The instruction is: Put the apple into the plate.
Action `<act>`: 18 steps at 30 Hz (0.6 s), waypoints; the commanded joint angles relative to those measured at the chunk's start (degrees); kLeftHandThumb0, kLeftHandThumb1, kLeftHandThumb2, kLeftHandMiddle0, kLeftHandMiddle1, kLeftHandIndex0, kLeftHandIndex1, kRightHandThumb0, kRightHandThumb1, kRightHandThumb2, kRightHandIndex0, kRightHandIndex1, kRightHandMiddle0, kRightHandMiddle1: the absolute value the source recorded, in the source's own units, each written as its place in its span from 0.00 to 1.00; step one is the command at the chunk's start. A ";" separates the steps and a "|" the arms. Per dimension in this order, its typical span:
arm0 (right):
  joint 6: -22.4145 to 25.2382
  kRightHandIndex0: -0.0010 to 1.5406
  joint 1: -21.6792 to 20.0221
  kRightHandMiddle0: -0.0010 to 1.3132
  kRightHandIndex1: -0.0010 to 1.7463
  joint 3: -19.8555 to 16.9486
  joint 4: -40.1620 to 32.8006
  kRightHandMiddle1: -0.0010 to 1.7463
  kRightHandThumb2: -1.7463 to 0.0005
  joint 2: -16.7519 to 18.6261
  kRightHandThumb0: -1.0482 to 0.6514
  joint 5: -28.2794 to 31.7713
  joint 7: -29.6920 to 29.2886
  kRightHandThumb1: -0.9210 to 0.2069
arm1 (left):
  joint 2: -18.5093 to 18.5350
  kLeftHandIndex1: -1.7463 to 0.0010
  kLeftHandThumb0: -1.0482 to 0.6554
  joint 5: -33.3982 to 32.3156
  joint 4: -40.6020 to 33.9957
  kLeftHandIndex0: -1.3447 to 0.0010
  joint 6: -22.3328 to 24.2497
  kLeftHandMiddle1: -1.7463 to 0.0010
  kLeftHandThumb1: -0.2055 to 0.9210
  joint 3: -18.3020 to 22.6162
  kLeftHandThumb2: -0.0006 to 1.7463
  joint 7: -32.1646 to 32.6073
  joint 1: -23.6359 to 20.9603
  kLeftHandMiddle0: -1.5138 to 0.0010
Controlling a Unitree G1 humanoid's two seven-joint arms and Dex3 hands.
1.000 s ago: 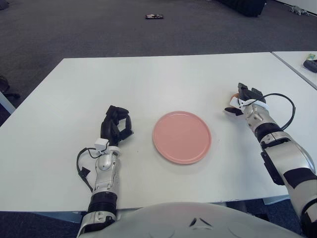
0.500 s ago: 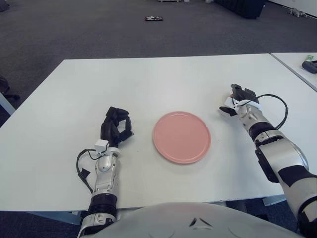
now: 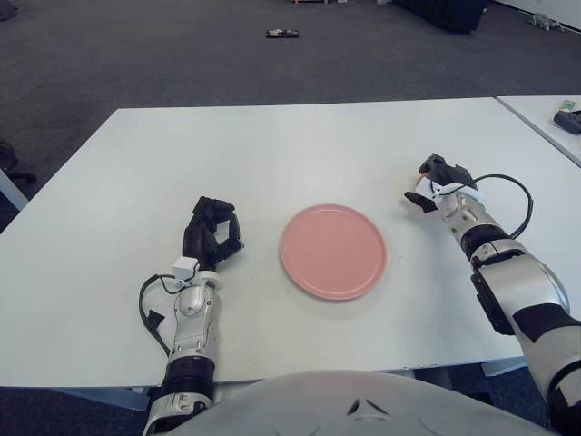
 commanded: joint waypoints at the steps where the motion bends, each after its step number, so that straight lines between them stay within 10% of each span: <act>1: 0.91 0.33 2.88 0.36 0.78 -1.15 1.09 1.00 0.36 1.95 0.36 2.00 -0.20 0.39 | -0.67 0.00 0.37 -0.45 1.80 0.67 0.18 0.00 0.65 0.24 0.61 0.52 1.77 0.36; 18: 2.18 0.30 2.68 0.40 0.79 -2.12 0.10 1.00 0.33 1.38 0.35 3.67 -6.80 0.43 | -0.61 0.00 0.37 -1.62 2.29 0.67 0.47 0.00 0.65 0.87 0.61 -0.11 1.09 0.36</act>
